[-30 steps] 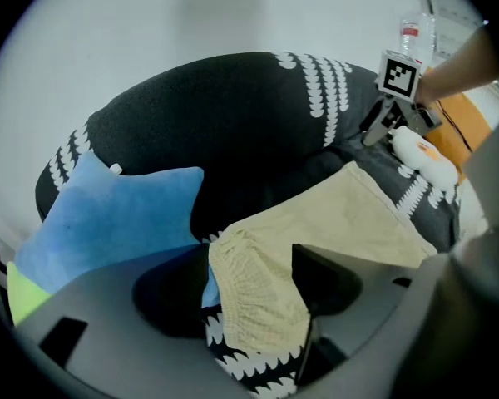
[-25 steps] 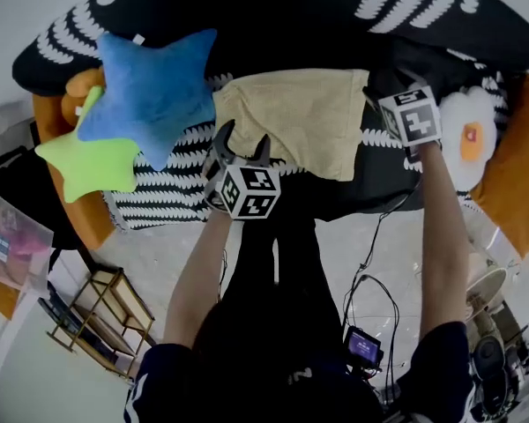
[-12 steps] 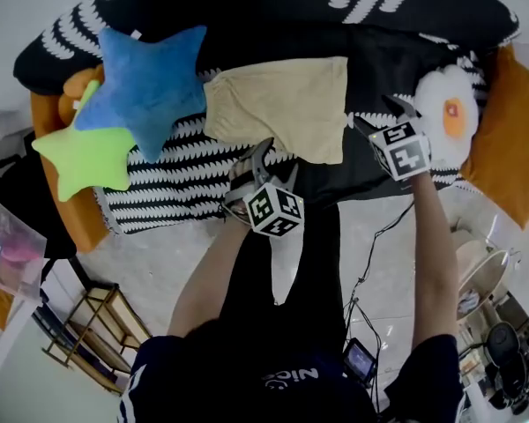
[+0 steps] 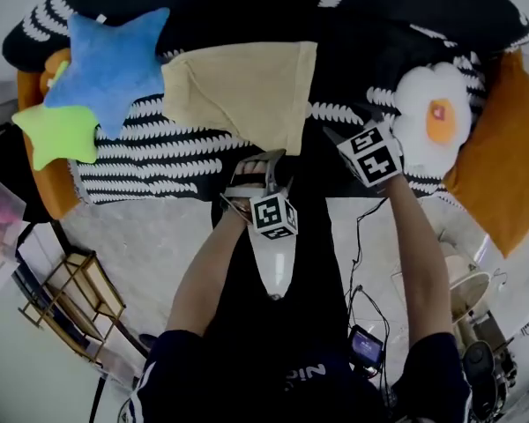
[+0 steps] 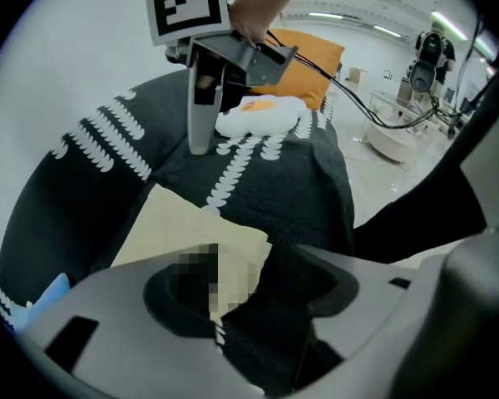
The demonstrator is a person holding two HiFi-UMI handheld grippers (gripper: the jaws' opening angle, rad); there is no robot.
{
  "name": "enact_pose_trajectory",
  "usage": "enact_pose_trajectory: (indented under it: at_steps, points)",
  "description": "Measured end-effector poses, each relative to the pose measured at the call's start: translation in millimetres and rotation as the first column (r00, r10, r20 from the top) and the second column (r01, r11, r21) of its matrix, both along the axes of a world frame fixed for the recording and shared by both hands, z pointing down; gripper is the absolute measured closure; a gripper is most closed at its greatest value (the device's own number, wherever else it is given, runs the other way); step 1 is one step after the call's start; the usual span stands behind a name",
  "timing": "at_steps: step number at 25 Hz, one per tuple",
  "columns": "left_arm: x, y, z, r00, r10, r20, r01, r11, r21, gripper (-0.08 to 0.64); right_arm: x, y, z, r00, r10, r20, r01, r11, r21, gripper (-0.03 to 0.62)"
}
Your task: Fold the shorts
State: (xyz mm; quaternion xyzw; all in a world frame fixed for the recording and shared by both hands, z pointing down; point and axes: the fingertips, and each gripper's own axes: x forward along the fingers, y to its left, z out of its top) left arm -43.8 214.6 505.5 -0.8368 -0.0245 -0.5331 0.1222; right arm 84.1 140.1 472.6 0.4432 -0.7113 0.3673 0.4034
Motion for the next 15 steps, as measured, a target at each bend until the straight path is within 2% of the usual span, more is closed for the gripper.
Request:
enact_pose_trajectory:
  at_steps: [3, 8, 11, 15]
  points:
    - [7.7, 2.6, 23.1, 0.998, 0.025, 0.064, -0.028, 0.999, 0.039, 0.332, 1.0, 9.4, 11.0, 0.998, -0.052, 0.043, 0.052, 0.999, 0.005, 0.293]
    - [10.4, 14.0, 54.0, 0.976, 0.14, 0.169, -0.157, 0.983, 0.092, 0.366, 16.6, 26.6, 37.8, 0.996, -0.026, 0.09, 0.028, 0.999, -0.022, 0.298]
    - [12.7, 8.1, 66.9, 0.969, 0.131, 0.209, -0.155, 0.982, 0.105, 0.385, 19.0, 34.2, 47.9, 0.994, -0.024, 0.108, 0.028, 0.999, -0.032, 0.299]
    - [17.5, 6.9, 81.5, 0.962, 0.119, 0.247, -0.141, 0.987, 0.074, 0.397, 20.8, 43.0, 53.9, 0.992, -0.04, 0.123, 0.045, 0.998, -0.038, 0.299]
